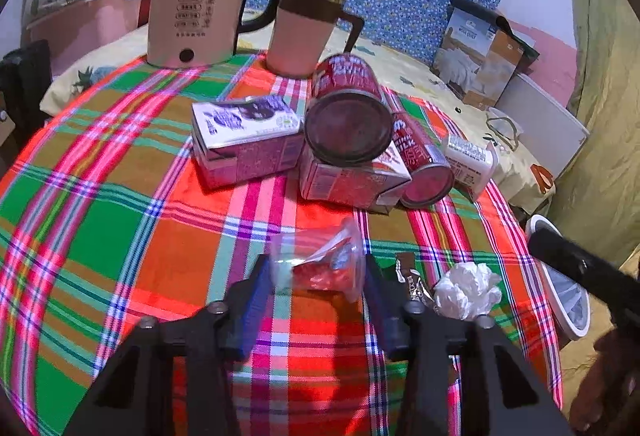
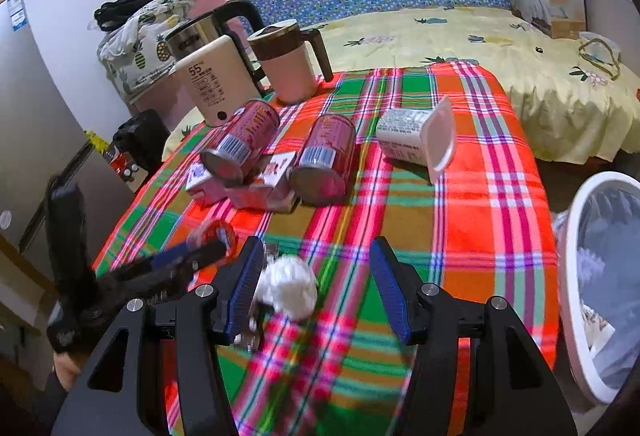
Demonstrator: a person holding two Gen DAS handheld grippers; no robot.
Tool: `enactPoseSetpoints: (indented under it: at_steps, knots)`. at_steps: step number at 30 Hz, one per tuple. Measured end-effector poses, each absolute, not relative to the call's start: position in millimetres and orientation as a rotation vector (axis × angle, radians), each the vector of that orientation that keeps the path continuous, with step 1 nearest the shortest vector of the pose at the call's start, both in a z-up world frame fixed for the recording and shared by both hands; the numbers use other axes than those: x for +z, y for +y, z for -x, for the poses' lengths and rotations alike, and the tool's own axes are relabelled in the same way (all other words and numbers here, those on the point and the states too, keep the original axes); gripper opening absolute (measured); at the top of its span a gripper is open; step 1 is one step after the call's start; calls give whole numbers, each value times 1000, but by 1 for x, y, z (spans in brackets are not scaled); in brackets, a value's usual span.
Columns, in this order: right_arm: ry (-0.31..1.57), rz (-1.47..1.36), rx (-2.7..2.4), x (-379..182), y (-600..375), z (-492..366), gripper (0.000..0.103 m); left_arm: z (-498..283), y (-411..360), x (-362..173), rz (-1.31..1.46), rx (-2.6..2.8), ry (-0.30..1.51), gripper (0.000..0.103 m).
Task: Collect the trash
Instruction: 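Return both open grippers to the table trash, then grasp the red can with the right gripper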
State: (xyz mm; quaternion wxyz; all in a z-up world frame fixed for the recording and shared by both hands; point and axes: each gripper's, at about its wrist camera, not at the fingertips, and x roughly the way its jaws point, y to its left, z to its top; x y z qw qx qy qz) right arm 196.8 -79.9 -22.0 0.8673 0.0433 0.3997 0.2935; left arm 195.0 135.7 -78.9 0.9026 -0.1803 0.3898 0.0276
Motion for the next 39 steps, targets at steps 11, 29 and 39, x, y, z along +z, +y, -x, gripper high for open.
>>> enactPoseSetpoints:
  at_steps: [11, 29, 39]
  knots:
    - [840, -130, 578, -27, -54, -237, 58, -191, 135, -73, 365, 58, 768, 43]
    - [966, -190, 557, -51, -43, -269, 58, -184, 150, -73, 423, 19, 737, 43]
    - [965, -181, 577, -48, -43, -261, 55, -182, 146, -72, 401, 32, 731, 43]
